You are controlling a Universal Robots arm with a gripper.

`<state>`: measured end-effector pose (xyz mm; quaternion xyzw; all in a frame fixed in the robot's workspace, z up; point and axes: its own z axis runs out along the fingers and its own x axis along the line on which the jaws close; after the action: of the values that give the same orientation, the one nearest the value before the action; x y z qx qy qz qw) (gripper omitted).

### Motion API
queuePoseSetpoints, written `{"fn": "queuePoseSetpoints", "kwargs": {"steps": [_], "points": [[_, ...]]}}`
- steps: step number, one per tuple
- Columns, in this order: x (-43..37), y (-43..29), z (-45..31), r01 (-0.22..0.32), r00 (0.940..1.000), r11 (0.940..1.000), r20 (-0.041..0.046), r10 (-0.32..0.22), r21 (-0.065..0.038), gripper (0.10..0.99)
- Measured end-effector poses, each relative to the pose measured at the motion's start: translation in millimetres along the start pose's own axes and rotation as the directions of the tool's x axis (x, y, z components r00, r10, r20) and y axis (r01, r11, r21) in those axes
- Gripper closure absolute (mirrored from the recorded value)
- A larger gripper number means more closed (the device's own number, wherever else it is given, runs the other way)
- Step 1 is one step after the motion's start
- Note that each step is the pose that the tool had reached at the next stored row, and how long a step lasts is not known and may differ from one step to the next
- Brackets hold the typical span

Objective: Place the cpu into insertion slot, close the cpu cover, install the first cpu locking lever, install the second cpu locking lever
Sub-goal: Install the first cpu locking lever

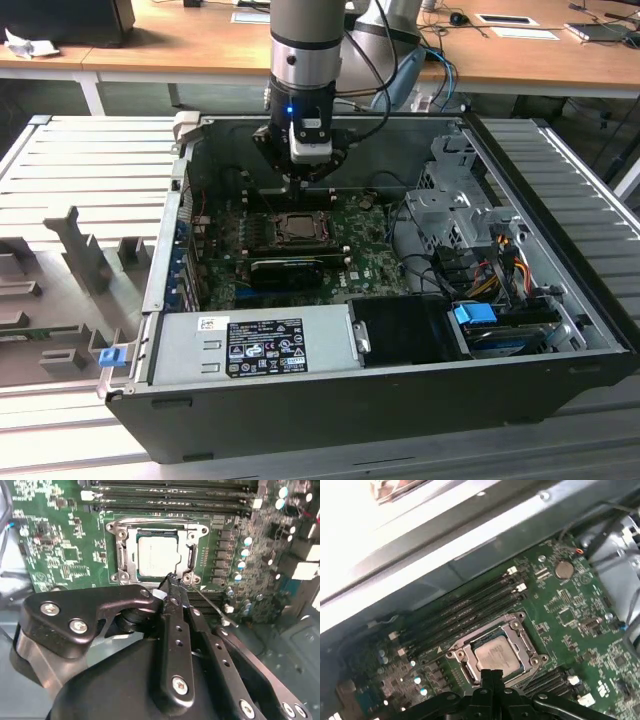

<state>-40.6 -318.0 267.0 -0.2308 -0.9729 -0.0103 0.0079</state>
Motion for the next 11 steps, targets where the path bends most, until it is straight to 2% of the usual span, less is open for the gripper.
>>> {"fn": "queuePoseSetpoints", "kwargs": {"steps": [1,3,7,9,11], "points": [[0.0,0.0,0.2,0.034,0.9994,0.9994,-0.0006,-0.034,0.001,0.980],[0.0,0.0,0.3,0.070,0.9975,0.9975,-0.0012,-0.070,0.001,0.980],[0.0,0.0,0.5,0.144,0.9895,0.9895,-0.0026,-0.144,0.003,0.980],[-0.1,0.0,0.7,0.192,0.9815,0.9815,-0.0035,-0.192,0.004,0.980],[-0.1,0.0,0.8,0.254,0.9671,0.9671,-0.0048,-0.254,0.005,0.980]]}}
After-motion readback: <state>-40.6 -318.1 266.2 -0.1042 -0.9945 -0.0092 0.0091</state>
